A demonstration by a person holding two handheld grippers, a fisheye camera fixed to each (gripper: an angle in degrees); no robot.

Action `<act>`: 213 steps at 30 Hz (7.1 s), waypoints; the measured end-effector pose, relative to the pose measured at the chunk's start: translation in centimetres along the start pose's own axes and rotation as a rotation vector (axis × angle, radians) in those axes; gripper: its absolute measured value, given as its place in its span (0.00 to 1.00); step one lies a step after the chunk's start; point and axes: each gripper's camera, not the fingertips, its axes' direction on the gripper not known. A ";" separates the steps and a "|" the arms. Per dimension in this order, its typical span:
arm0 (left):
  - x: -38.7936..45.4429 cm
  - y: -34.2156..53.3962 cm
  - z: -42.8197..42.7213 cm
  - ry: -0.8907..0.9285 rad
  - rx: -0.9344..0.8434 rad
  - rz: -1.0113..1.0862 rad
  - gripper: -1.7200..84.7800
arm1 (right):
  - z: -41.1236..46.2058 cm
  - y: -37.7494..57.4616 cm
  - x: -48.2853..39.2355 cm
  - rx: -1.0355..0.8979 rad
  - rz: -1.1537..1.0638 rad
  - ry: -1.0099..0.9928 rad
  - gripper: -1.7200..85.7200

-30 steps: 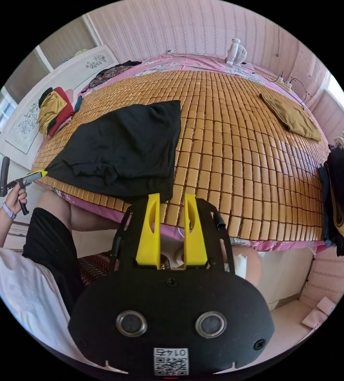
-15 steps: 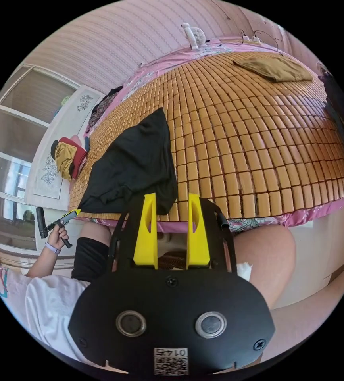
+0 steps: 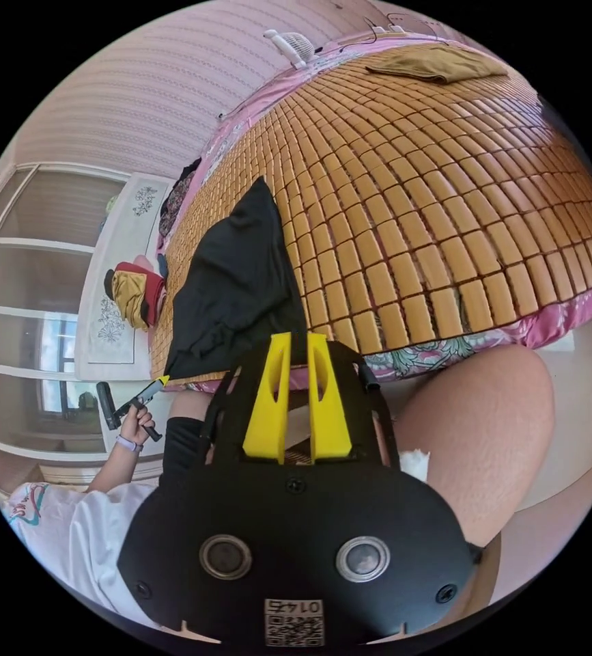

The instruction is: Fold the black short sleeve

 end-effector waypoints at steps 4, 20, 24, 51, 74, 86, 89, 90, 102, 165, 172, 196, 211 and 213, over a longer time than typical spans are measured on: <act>-0.2 0.4 0.1 -0.012 -0.013 0.010 0.01 | 1.5 -1.2 -1.1 -0.031 -0.012 0.057 0.15; -1.8 1.5 -1.7 -0.026 -0.007 0.015 0.01 | 7.9 -3.5 -12.9 -0.087 -0.342 0.648 0.13; -2.4 2.6 -2.9 -0.023 0.019 0.010 0.01 | 7.9 -3.5 -13.5 -0.091 -0.393 0.656 0.05; -7.7 12.4 -14.5 -0.028 0.251 0.030 0.01 | -4.9 -1.6 2.6 0.103 -0.340 0.250 0.03; -4.8 11.7 -60.2 0.104 1.098 0.456 0.01 | -53.3 -2.8 -11.3 0.839 -0.960 0.007 0.02; -3.5 13.6 -67.5 0.175 1.285 0.513 0.01 | -63.6 2.5 -10.6 0.992 -1.064 0.119 0.02; -3.6 15.4 -68.6 0.221 1.348 0.543 0.01 | -65.1 3.8 -9.7 1.014 -1.087 0.074 0.02; -3.6 16.3 -69.1 0.223 1.381 0.551 0.01 | -65.8 4.7 -9.5 1.036 -1.109 0.047 0.02; -4.8 9.6 -68.4 0.185 1.288 0.469 0.01 | -64.6 -0.3 -9.9 0.958 -1.123 -0.089 0.02; -6.7 -2.5 4.6 0.042 -0.017 -0.194 0.09 | 2.9 -8.8 -0.2 -0.060 -0.316 0.381 0.03; -3.0 -2.0 6.0 -0.086 -0.108 -0.098 0.02 | 3.2 -6.7 -0.9 -0.072 -0.262 0.387 0.02; -0.7 17.3 -3.0 -0.002 0.259 -0.264 0.01 | 3.7 5.1 -5.9 -0.044 -0.298 0.460 0.02; 4.9 23.5 -9.3 0.090 0.432 -0.057 0.01 | 0.3 17.3 -5.3 0.280 -0.407 0.447 0.02; 6.4 23.3 -9.4 0.099 0.439 -0.022 0.01 | 0.3 18.7 -4.1 0.298 -0.377 0.417 0.02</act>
